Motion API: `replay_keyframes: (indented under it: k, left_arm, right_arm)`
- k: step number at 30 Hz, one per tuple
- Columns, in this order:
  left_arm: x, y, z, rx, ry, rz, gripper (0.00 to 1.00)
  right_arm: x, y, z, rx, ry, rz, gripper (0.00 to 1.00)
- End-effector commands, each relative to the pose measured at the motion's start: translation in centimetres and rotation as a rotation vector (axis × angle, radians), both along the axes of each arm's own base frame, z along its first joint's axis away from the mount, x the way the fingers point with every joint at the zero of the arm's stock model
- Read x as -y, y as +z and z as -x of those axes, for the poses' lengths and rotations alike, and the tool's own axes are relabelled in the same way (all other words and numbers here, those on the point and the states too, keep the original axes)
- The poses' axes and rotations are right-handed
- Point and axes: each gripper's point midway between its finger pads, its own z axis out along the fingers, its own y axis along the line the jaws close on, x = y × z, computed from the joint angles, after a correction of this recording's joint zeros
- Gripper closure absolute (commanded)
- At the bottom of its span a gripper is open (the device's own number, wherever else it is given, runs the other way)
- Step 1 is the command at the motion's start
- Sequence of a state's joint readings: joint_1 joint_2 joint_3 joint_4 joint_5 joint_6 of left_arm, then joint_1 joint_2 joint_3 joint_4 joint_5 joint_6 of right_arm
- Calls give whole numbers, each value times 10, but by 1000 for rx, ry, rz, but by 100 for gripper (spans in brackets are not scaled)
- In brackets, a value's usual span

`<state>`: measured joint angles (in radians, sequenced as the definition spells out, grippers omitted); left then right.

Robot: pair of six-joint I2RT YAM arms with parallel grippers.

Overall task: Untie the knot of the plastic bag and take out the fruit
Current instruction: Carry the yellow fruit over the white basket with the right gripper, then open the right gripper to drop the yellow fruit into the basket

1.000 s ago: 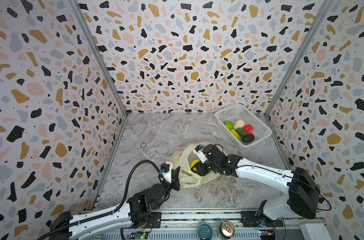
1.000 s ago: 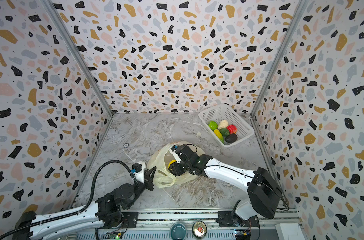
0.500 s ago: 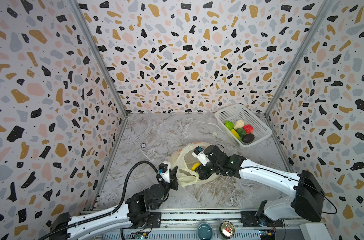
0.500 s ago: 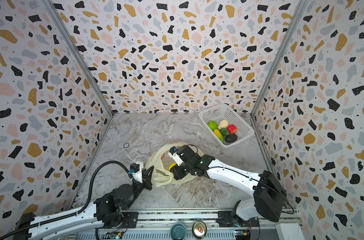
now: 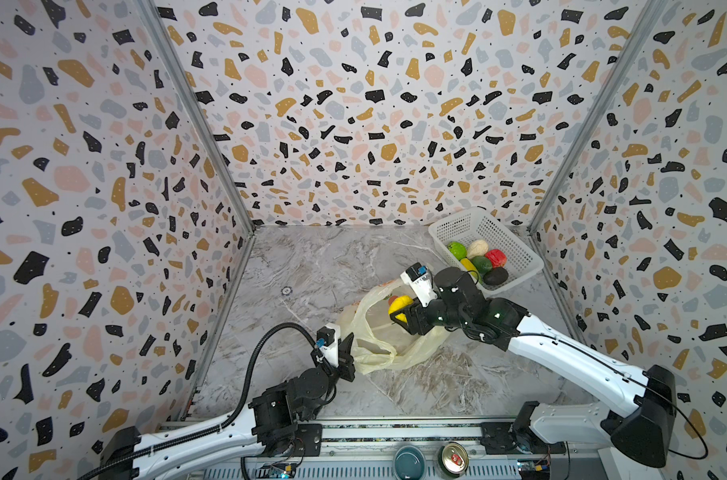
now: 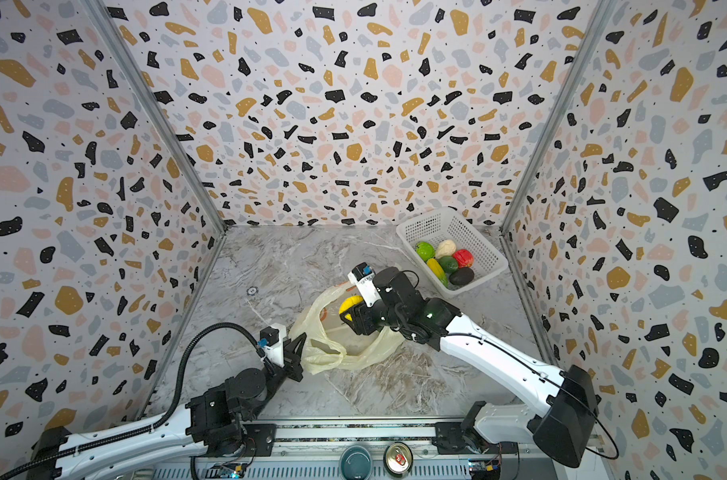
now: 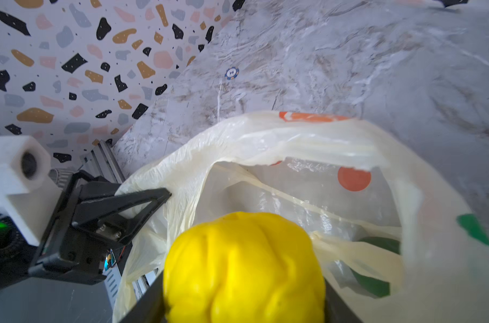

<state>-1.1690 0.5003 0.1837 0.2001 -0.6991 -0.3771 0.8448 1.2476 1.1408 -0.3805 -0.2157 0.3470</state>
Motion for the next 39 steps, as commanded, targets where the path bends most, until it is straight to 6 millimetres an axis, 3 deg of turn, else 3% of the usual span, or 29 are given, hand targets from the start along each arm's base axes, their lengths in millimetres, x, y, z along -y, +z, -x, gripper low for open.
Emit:
replay_keyframes:
  k: [1, 5, 9, 17, 23, 27, 35, 39]
  left_arm:
    - [-1, 12, -1, 24, 11, 25, 100]
    - [0, 14, -1, 26, 5, 32, 100]
    - [3, 15, 0, 32, -5, 32, 100]
    - [0, 24, -3, 58, 20, 38, 100]
    - [-11, 30, -5, 81, 64, 40, 100]
    - [-17, 31, -6, 93, 88, 38, 100]
    - [-23, 26, -4, 93, 96, 12, 100]
    - [-20, 26, -3, 92, 77, 13, 100]
  right_arm:
    - [22, 44, -14, 64, -62, -50, 43]
    - [65, 58, -57, 116, -202, -47, 42]
    - [119, 49, -110, 129, -397, -13, 42]
    - [226, -8, -205, 109, -793, 95, 41]
    - [278, -42, -259, 92, -937, 131, 41]
    - [288, -56, -293, 99, -954, 125, 41]
    - [277, -88, -359, 98, -909, 129, 40]
    - [272, -105, -384, 80, -882, 151, 26]
